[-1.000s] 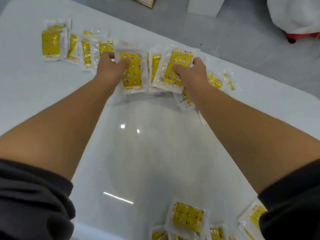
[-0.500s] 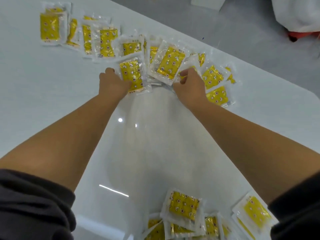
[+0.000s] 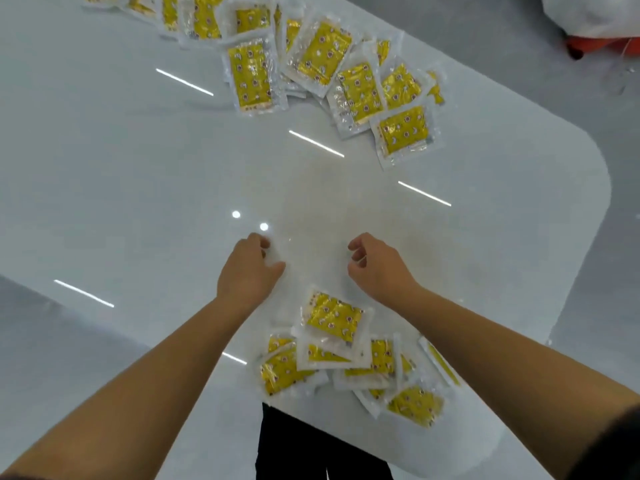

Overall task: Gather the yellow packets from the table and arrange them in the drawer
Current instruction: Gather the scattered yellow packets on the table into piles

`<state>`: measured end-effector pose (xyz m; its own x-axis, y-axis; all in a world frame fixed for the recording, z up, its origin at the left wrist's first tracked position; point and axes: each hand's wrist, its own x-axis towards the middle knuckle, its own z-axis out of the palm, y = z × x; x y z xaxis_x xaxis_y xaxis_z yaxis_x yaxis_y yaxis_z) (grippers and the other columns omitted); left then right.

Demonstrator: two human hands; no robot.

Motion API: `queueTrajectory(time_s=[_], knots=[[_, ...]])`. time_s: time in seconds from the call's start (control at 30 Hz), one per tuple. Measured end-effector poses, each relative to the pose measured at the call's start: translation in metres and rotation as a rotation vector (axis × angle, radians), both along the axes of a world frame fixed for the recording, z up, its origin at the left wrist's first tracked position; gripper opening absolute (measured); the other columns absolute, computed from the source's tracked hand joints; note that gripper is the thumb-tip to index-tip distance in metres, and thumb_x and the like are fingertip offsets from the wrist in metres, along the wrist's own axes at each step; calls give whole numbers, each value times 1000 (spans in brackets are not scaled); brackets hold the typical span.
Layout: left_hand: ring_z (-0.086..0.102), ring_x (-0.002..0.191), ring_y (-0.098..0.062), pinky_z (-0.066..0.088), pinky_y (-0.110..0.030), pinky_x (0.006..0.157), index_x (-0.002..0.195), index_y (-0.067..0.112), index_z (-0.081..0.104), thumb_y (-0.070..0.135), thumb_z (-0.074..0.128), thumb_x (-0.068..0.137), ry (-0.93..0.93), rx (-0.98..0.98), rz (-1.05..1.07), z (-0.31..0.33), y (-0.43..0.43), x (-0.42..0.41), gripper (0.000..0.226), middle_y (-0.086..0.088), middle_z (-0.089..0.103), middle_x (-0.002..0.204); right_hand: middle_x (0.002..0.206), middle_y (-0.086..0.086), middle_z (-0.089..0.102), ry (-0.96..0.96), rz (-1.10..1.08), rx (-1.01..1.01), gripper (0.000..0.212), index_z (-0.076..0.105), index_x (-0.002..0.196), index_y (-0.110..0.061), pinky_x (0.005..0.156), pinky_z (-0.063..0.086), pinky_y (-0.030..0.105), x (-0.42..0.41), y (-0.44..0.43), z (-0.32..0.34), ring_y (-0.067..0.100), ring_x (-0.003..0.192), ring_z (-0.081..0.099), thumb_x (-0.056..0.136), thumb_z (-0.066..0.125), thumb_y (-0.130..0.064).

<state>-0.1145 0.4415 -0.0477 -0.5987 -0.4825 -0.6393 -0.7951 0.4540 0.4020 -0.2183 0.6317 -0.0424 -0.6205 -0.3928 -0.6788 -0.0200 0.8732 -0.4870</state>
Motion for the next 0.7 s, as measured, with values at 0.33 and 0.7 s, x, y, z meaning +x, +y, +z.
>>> queueTrajectory(time_s=[0.33, 0.7], knots=[[52, 109, -18, 40, -33, 85, 119, 21, 45, 56, 68, 74, -245, -170, -492, -4, 81, 66, 62, 3, 52, 115, 123, 0, 52, 245, 502, 266, 67, 41, 129, -24, 95, 36, 38, 69, 10, -9, 22, 113, 51, 75, 71, -50], [56, 84, -21, 36, -30, 77, 78, 23, 49, 26, 58, 90, -137, 83, -210, -7, 65, 45, 16, 4, 57, 83, 84, -3, 50, -108, 294, 114, 27, 48, 85, -19, 62, 37, 26, 40, 14, -11, 17, 80, 51, 79, 73, -28]])
